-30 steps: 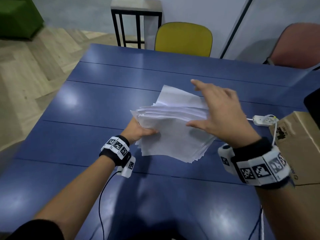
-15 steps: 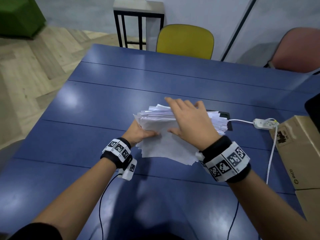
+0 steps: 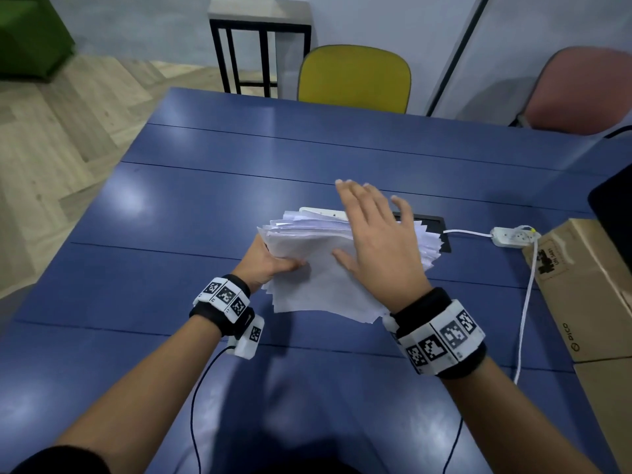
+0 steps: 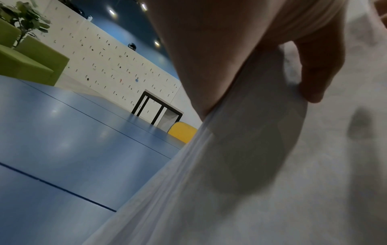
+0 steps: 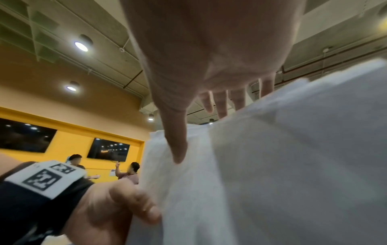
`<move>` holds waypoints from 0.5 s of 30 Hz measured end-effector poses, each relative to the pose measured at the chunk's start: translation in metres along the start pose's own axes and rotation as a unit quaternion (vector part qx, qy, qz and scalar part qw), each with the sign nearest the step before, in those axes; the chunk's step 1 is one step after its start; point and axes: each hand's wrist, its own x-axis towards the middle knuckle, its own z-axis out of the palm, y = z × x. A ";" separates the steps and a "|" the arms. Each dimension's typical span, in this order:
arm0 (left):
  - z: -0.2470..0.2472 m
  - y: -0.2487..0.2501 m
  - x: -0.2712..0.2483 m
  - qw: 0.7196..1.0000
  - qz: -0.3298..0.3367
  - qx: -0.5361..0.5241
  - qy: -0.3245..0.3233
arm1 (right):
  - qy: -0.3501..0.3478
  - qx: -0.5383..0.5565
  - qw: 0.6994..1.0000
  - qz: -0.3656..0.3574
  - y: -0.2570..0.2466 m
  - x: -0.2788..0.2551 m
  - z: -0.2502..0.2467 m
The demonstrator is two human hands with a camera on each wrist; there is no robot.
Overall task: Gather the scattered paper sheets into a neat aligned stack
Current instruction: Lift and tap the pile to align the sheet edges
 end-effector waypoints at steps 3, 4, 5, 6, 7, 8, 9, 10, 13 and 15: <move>0.002 0.003 -0.001 1.000 0.008 -0.006 -0.003 | -0.033 0.011 0.998 -0.054 -0.018 0.003 0.005; 0.002 0.004 -0.001 1.000 0.011 -0.008 -0.003 | -0.029 0.020 0.998 -0.060 -0.020 0.003 0.005; 0.002 0.004 -0.001 1.000 0.014 -0.009 -0.002 | -0.016 0.028 0.998 -0.053 -0.019 0.003 0.005; 0.002 0.003 -0.002 1.000 0.013 -0.009 -0.001 | -0.002 0.034 0.999 -0.034 -0.015 0.002 0.003; 0.002 0.003 -0.002 1.000 0.009 -0.009 0.002 | 0.004 0.036 0.999 -0.011 -0.010 -0.001 0.003; 0.001 0.003 -0.002 1.000 0.004 -0.009 0.004 | 0.000 0.033 0.999 0.006 -0.003 -0.005 0.004; 0.001 0.002 -0.002 1.000 -0.001 -0.009 0.006 | -0.013 0.023 1.000 0.011 0.003 -0.010 0.007; 0.002 0.002 -0.003 1.000 -0.004 -0.010 0.006 | -0.026 0.015 1.000 0.008 0.010 -0.015 0.010; 0.006 -0.001 -0.003 1.000 -0.006 -0.019 0.011 | 0.002 0.042 0.999 0.028 0.029 -0.021 0.008; 0.008 -0.004 -0.003 0.999 -0.005 -0.031 0.031 | 0.014 0.047 0.998 0.045 0.038 -0.024 0.004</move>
